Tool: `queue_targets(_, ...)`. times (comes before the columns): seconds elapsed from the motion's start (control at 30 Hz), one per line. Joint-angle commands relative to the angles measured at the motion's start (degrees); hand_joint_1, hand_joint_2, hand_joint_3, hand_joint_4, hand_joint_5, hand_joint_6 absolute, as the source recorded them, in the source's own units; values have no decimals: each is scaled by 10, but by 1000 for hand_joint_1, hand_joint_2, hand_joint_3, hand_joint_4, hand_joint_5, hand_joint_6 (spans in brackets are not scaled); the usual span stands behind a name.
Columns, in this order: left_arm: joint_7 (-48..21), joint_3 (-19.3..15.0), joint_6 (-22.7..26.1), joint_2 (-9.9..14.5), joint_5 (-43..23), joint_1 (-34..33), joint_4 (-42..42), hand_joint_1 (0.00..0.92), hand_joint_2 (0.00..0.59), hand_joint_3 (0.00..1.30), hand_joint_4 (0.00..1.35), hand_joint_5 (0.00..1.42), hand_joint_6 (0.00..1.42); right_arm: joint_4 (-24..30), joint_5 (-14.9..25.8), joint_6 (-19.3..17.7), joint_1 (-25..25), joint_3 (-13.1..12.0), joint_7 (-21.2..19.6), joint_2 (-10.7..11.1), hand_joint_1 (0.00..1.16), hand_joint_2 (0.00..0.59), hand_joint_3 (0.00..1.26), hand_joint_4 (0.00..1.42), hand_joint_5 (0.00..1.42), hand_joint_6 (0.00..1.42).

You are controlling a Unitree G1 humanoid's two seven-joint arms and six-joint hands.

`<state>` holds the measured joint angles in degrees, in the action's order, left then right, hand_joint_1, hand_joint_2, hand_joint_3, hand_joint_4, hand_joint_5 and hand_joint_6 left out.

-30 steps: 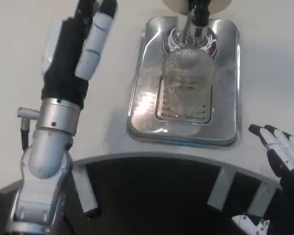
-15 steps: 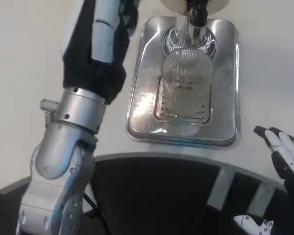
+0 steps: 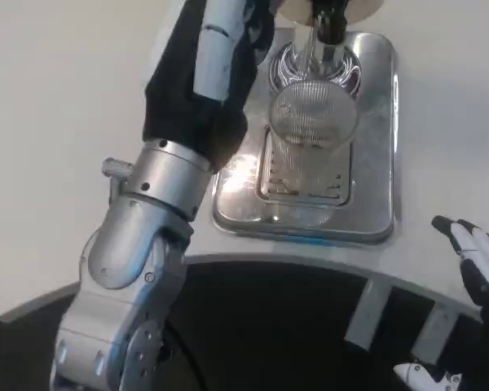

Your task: Grasp the cup under the faucet to collect the drink, then remove the cup.

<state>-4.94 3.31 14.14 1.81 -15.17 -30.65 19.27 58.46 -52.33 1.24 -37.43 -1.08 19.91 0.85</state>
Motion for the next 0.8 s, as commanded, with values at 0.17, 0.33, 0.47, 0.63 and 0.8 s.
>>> queue_targets(0.17, -18, 17, 3, -11, 6, -10, -10, 0, 225, 0, 0, 0, 0, 3, 2, -3, -13, 0, -5, 3, 661, 293, 46, 11, 3, 81)
queue_targets(0.33, -24, 25, 5, -13, 5, -9, -6, 0, 226, 0, 0, 0, 0, 2, 1, -4, -16, 3, -8, 2, 656, 296, 46, 11, 3, 81)
queue_targets(0.47, -33, 35, 7, -12, 8, -8, 0, 0, 227, 0, 0, 0, 0, 2, 0, -4, -17, 5, -9, 2, 655, 298, 46, 11, 3, 81)
queue_targets(0.63, -37, 43, 9, -9, 16, -7, 7, 0, 231, 0, 0, 0, 0, 1, -1, -4, -17, 8, -10, 2, 655, 299, 46, 11, 3, 81)
queue_targets(0.8, -43, 48, 14, -3, 25, -6, 6, 0, 249, 0, 0, 0, 0, -1, -1, -4, -17, 9, -11, 4, 655, 299, 46, 11, 3, 81)
